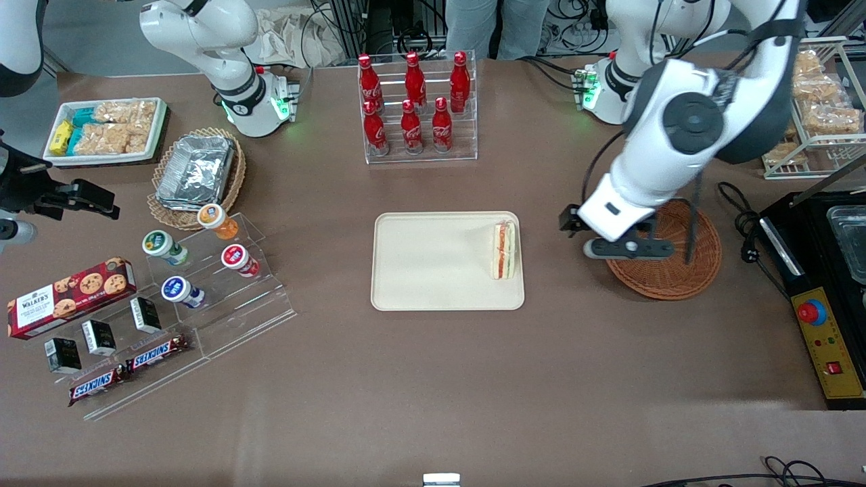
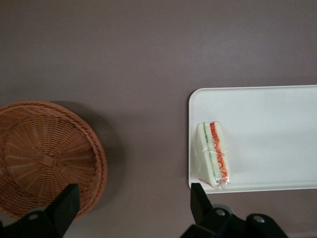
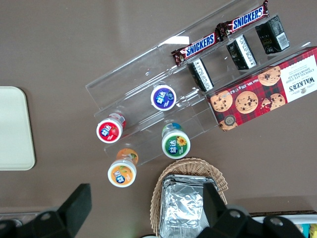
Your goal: Place sandwich from basket to tray
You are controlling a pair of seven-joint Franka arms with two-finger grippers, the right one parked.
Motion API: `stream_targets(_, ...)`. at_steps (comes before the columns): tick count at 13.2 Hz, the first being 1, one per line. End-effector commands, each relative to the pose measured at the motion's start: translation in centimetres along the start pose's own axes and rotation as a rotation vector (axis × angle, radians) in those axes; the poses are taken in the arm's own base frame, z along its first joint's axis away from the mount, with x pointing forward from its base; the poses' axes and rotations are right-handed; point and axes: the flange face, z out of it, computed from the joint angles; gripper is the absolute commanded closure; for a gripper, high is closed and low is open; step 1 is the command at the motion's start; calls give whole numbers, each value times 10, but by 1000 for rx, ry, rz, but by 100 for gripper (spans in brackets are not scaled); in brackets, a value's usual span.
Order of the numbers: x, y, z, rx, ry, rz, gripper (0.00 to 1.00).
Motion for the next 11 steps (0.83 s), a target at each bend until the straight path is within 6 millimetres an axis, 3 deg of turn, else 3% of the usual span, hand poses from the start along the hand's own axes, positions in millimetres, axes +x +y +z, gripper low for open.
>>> stream_targets(1, -4, -33, -30, -26, 3, 11, 1)
stream_targets(6, -21, -102, -79, -23, 29, -58, 1)
stream_targets(11, -51, -132, -103, 0, 66, -99, 0)
